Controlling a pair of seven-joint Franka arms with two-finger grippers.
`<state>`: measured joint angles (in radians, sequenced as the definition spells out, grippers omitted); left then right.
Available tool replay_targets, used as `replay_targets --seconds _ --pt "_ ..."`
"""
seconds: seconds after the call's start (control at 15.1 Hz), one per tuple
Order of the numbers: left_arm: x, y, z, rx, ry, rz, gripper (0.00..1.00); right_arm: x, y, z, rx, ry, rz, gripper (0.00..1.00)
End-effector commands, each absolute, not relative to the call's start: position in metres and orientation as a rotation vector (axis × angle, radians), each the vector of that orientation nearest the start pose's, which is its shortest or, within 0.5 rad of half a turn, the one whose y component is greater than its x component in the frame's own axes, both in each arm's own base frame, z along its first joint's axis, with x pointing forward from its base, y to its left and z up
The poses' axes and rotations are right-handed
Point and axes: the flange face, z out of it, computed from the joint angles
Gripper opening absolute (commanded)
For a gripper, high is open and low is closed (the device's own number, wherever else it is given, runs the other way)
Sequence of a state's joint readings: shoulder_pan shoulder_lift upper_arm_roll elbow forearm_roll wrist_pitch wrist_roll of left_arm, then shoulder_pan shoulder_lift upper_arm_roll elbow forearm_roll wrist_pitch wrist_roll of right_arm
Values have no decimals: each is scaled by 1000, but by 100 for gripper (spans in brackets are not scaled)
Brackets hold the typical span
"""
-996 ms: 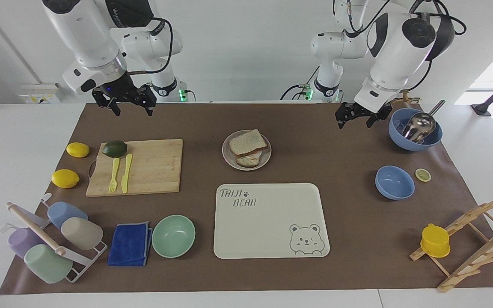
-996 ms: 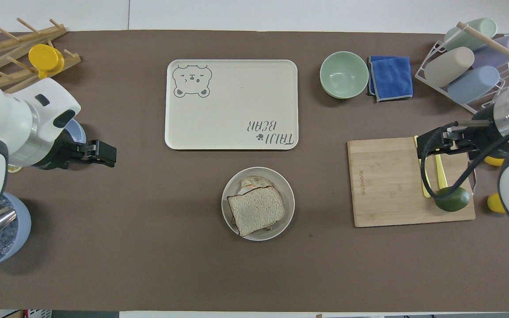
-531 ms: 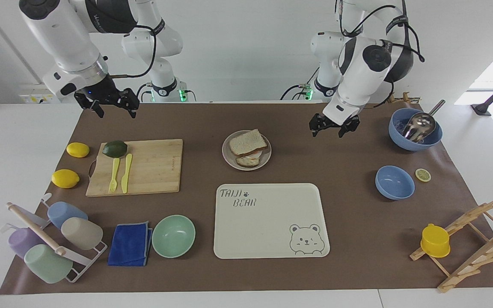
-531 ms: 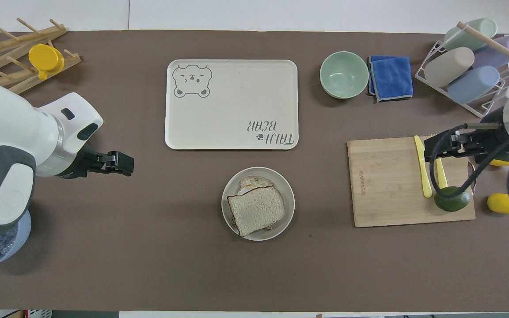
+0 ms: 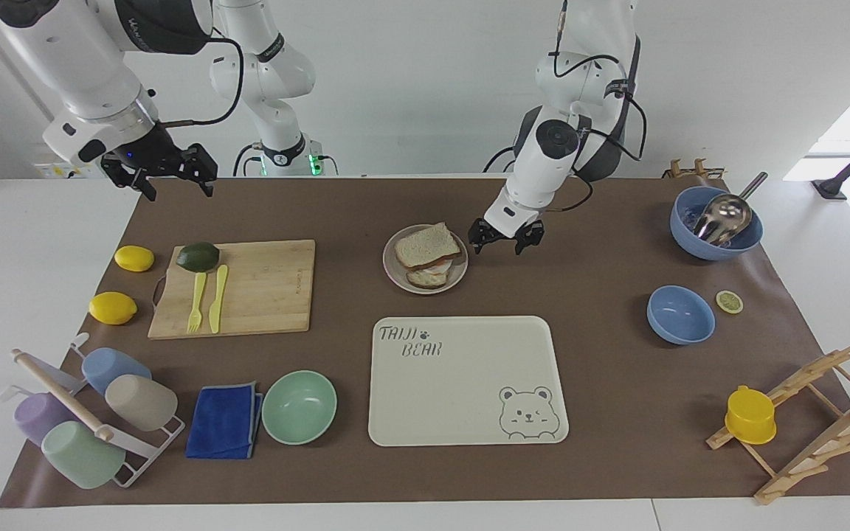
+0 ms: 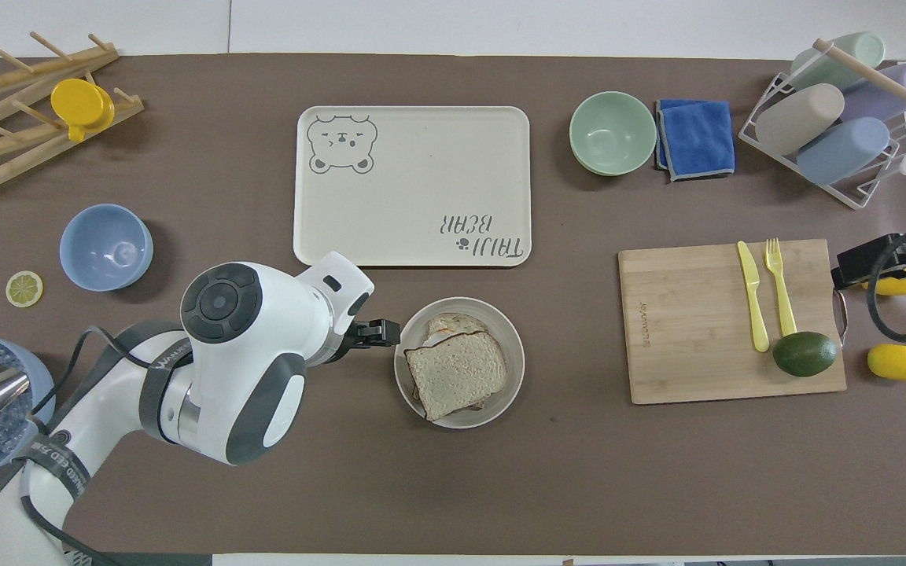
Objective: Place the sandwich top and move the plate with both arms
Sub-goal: 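Reach the left gripper to the grey plate rim while the right gripper retracts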
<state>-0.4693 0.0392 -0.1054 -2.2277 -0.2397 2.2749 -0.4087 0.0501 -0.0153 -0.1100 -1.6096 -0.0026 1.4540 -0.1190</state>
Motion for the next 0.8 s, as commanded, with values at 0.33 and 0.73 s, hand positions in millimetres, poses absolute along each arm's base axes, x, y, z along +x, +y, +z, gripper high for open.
replay_targets --seconds 0.33,0.73 --pt "422 -316 317 -3360 12 207 78 549 -47 625 -3138 -95 134 100" --pt "421 -318 312 -3363 28 223 65 546 -27 622 -3139 -133 173 100"
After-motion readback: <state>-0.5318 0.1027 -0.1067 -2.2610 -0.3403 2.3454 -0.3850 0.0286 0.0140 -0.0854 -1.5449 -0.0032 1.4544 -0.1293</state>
